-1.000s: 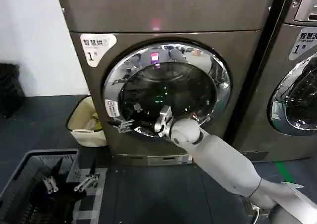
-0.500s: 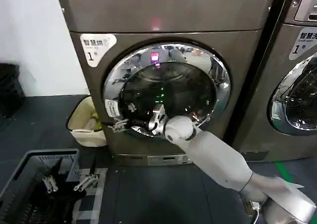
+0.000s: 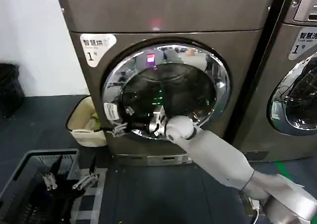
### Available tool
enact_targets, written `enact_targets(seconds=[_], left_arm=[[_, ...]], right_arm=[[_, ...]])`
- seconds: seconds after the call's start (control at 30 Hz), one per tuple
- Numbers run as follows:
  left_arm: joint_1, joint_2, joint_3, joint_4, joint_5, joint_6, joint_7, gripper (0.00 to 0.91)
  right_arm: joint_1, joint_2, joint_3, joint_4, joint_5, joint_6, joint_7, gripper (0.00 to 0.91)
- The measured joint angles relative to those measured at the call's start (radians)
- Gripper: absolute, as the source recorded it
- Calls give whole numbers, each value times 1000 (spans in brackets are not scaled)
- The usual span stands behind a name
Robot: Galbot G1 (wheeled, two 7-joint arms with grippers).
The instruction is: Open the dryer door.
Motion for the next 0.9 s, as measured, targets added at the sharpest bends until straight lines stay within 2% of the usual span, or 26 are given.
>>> enact_targets(seconds=[0.27,0.63,0.9], left_arm=[[-24,38,-45,23,-67,4,11,907],[-85,160,-177,82,-263,58,44,907],[-138,297,-258,155,-411,30,152,907]], right_arm=[[-1,-62,-24,38,41,49,-122,907],[-15,-161,-43,143,67,56,-262,907],[-38,-248,-38,241,93,56,-309,907]])
